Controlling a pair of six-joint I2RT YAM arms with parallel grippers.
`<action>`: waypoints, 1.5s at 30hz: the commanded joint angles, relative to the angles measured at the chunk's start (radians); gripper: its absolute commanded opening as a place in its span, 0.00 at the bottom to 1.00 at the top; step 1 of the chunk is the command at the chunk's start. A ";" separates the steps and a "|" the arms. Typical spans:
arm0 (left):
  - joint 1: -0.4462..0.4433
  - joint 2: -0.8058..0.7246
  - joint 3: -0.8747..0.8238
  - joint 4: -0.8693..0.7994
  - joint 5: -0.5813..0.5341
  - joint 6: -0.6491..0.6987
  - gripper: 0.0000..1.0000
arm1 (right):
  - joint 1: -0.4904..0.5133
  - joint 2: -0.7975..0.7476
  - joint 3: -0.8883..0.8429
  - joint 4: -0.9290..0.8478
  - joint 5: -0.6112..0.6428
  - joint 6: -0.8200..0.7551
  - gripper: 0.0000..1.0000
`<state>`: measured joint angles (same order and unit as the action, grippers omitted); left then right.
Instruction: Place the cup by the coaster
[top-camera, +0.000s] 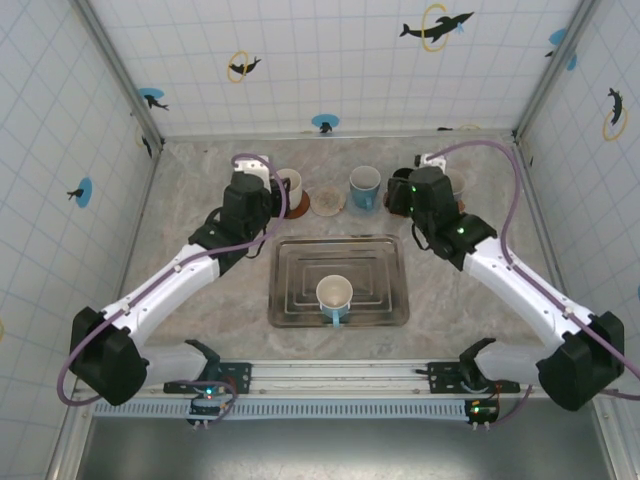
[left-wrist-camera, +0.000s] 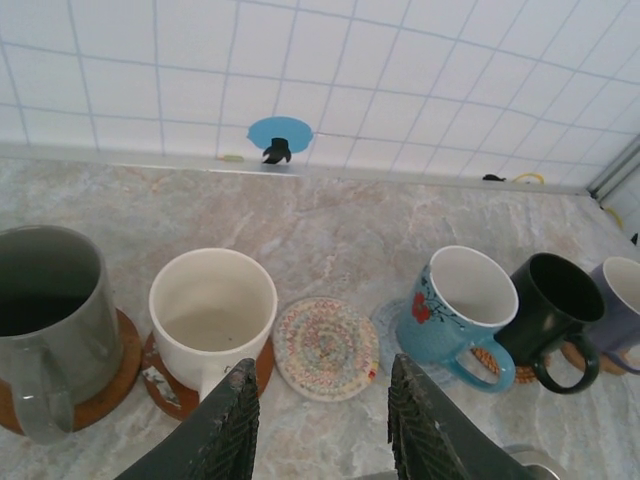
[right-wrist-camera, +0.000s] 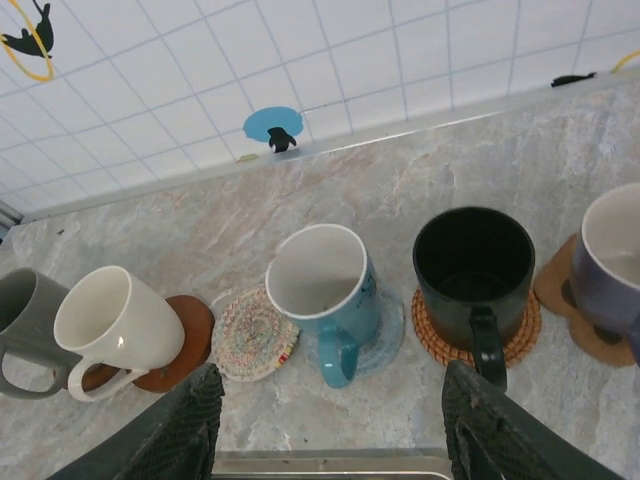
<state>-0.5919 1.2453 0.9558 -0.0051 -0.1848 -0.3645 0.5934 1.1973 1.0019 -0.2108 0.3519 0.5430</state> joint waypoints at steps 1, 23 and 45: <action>-0.020 0.007 0.040 -0.029 0.037 -0.027 0.36 | -0.009 -0.056 -0.068 0.121 0.016 0.051 0.60; -0.149 0.088 0.404 -0.628 0.176 -0.014 0.44 | -0.066 -0.197 -0.281 0.254 0.025 0.098 0.62; -0.489 0.162 0.427 -1.099 0.093 -0.235 0.44 | -0.089 -0.153 -0.319 0.319 0.005 0.109 0.68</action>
<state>-1.0405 1.4120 1.3994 -1.0264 -0.0650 -0.5228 0.5087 1.0374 0.7017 0.0525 0.3492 0.6399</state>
